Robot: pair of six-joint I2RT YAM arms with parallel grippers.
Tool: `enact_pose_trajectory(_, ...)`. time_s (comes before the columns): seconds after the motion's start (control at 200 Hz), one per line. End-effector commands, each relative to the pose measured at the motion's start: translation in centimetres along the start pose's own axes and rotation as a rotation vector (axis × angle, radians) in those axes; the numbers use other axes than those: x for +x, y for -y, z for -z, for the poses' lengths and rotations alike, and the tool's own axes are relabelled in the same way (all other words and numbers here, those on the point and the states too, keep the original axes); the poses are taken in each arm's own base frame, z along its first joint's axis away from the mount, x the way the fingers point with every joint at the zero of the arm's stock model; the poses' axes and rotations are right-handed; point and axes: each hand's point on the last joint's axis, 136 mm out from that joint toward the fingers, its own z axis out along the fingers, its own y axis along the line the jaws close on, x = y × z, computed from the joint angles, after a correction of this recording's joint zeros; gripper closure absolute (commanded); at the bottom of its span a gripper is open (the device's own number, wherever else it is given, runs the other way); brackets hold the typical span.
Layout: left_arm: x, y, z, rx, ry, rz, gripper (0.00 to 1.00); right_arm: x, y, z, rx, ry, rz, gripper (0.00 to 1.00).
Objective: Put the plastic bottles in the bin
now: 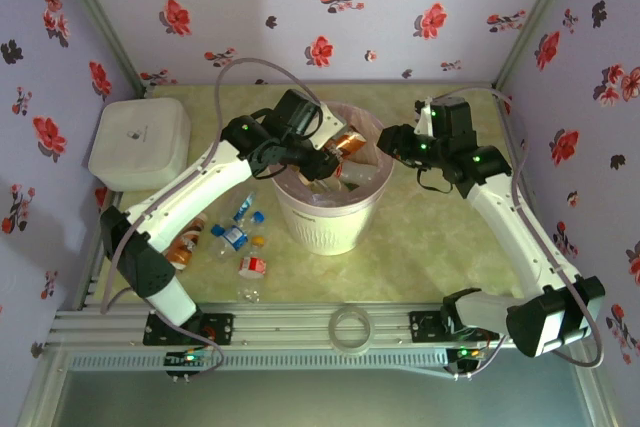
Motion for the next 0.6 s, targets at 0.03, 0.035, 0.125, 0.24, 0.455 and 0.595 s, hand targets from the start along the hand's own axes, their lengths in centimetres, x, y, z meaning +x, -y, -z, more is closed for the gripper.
enact_pose_trajectory(0.03,-0.1,0.1,-0.4,-0.004,-0.016,-0.047,0.68,-0.4,-0.3,0.0,0.008,0.003,0.002,0.68)
enact_pose_trajectory(0.035,-0.1,0.1,-0.4,-0.004,-0.017,-0.047,0.68,-0.4,-0.3,0.0,0.009,0.004,0.001,0.68)
enact_pose_trajectory(0.125,0.4,0.2,-1.1,-0.001,-0.041,-0.059,0.67,-0.5,-0.4,0.0,0.009,0.007,0.003,0.68)
enact_pose_trajectory(0.24,0.1,0.3,-0.9,0.0,-0.026,-0.065,0.52,-0.5,-0.3,0.1,0.014,0.006,0.004,0.68)
enact_pose_trajectory(0.455,-0.9,0.4,0.3,-0.003,0.013,-0.08,0.3,-0.4,-0.3,0.1,0.016,0.005,0.007,0.68)
enact_pose_trajectory(0.595,-1.9,0.4,1.5,-0.007,0.054,-0.089,0.23,-0.5,-0.2,0.0,0.016,0.004,0.007,0.68)
